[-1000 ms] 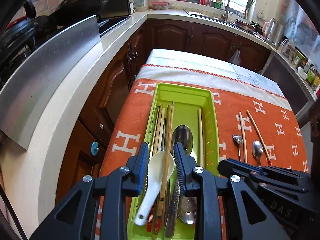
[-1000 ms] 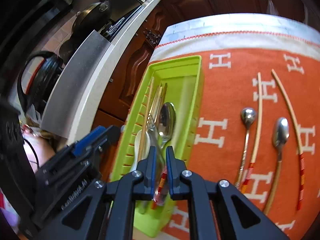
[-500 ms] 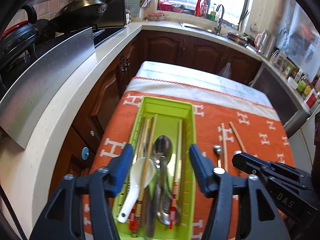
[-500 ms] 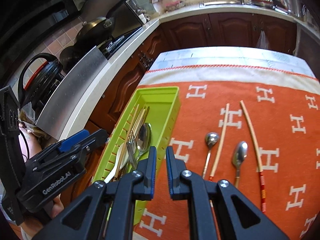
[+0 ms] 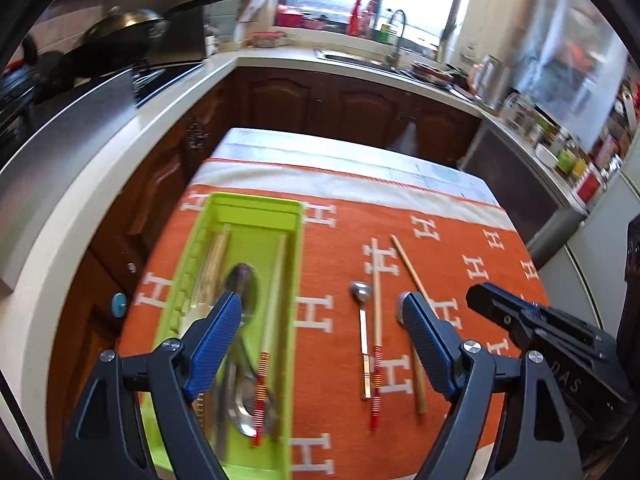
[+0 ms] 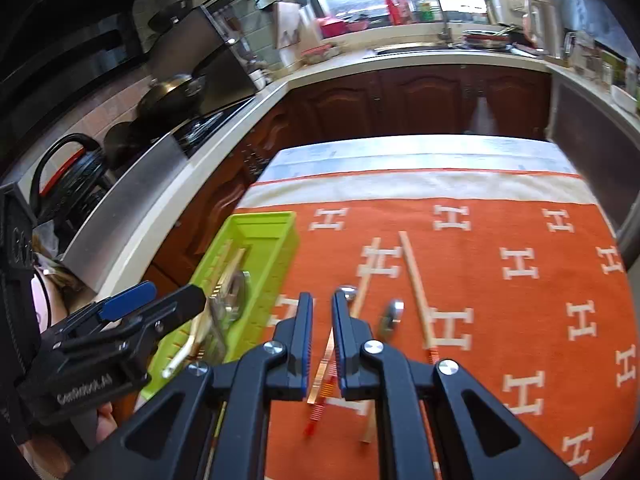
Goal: Organize utensils
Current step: 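Move both tools back over the blanket toward the remaining spoons and chopsticks, then grasp a steel spoon with the left tool while the right grasps a red-banded chopstick, then carry the spoon and chopstick into the green tray and open both tools, then move both tools back toward the last steel spoon and chopstick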
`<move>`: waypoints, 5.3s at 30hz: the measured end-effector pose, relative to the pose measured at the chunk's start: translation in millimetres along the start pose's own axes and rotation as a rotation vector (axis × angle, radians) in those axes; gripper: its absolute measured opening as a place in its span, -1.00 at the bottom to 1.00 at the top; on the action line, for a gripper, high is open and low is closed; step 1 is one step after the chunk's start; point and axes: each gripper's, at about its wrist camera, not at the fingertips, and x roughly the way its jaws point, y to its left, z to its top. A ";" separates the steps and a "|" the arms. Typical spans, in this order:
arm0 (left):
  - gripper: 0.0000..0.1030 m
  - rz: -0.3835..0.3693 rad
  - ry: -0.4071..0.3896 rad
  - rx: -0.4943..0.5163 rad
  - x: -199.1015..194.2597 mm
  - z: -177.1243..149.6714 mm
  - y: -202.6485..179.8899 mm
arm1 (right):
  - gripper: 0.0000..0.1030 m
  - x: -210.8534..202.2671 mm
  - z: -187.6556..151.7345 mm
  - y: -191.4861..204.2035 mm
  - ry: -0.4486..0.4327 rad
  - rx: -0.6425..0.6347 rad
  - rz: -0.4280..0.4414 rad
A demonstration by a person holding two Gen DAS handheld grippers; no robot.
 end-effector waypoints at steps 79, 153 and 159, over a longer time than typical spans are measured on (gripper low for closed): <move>-0.99 -0.060 0.140 0.027 55.0 0.1 -31.9 | -0.90 92.0 -36.2 -60.8 0.203 -0.122 -0.164; 0.51 0.035 0.092 0.080 40.6 -4.7 -33.0 | -0.76 -4.6 -5.5 -35.6 0.042 -0.037 -0.217; -0.17 0.000 0.186 0.052 74.6 -16.8 -31.8 | -0.76 11.8 -16.7 -62.2 0.088 0.029 -0.183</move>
